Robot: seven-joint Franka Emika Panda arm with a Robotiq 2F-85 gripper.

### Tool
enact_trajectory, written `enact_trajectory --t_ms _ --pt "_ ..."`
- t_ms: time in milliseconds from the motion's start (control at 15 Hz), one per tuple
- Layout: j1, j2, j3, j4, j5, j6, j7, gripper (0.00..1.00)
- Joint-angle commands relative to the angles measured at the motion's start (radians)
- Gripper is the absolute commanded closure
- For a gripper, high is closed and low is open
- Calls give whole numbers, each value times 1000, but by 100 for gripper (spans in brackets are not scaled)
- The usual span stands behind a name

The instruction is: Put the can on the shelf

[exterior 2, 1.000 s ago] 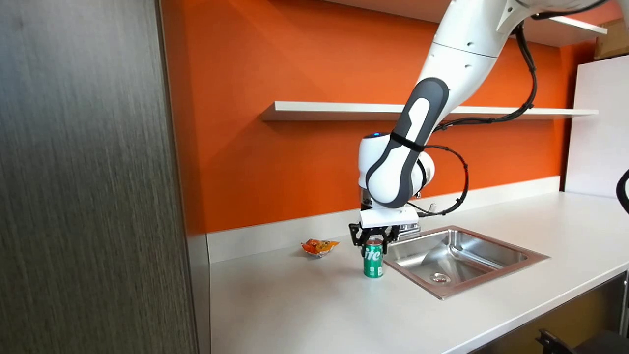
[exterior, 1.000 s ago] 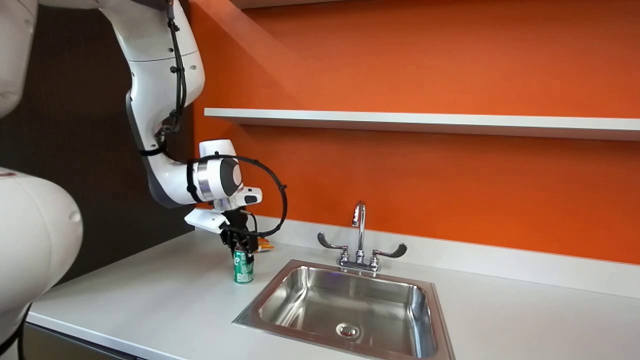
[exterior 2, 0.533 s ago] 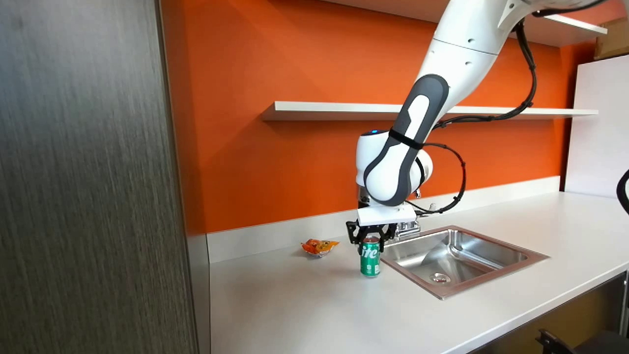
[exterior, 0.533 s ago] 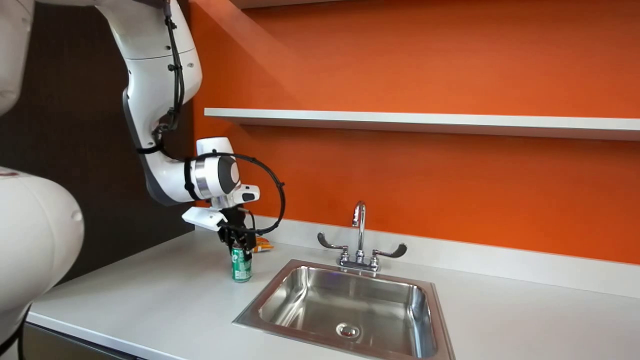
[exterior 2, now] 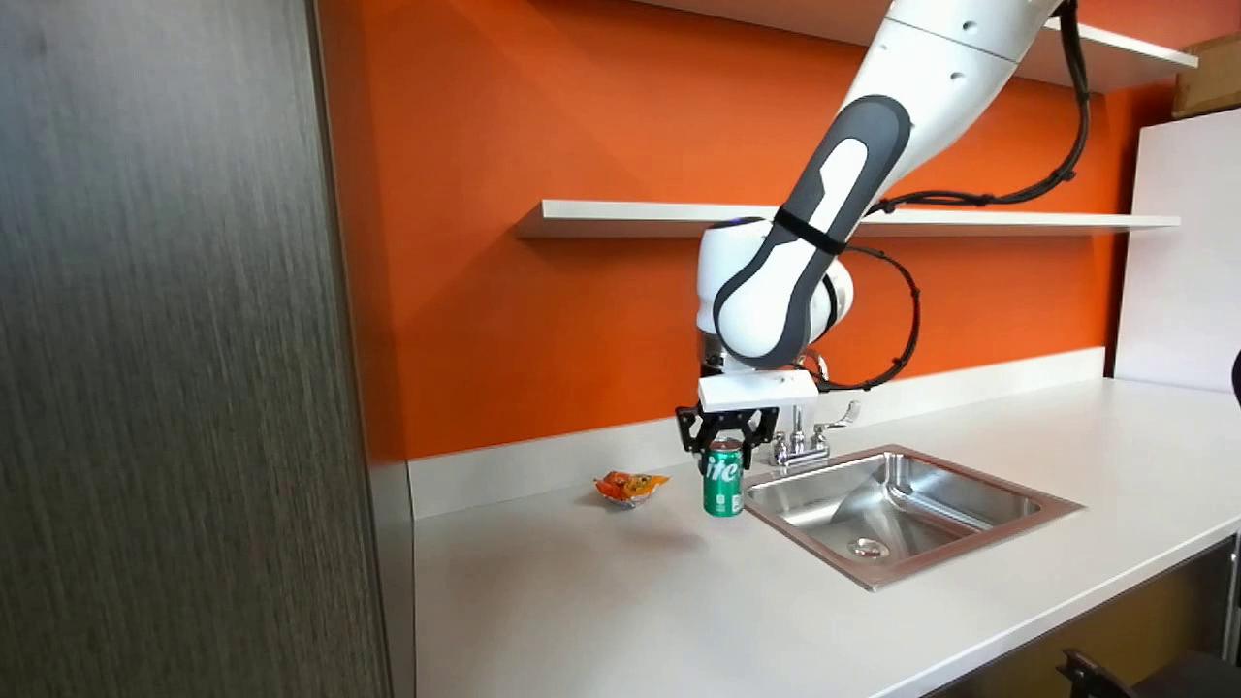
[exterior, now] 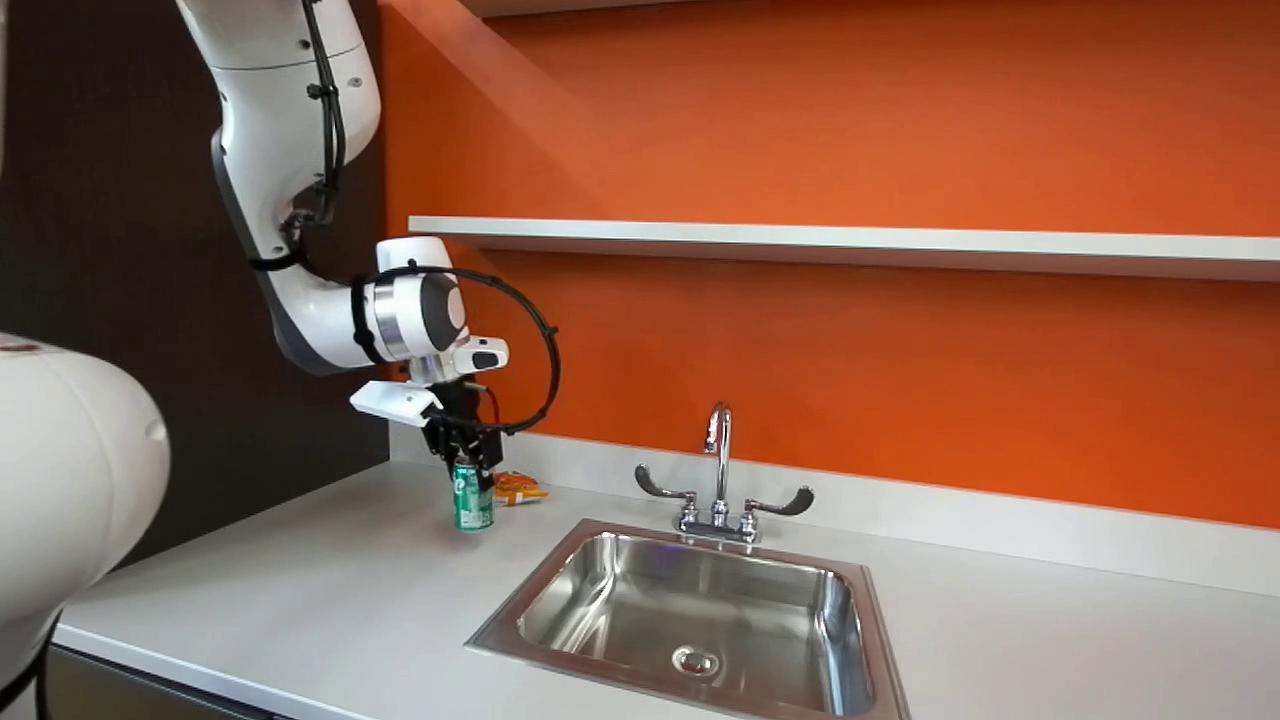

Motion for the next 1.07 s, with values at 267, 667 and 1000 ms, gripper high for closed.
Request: enact_trajectory --t_ms 267,667,1000 --pt "-65 -207 123 -36 27 -199 -29 62" --pt "-101 -352 200 -30 87 -331 -67 62" --pt "-117 -477 244 -14 137 -437 -127 62"
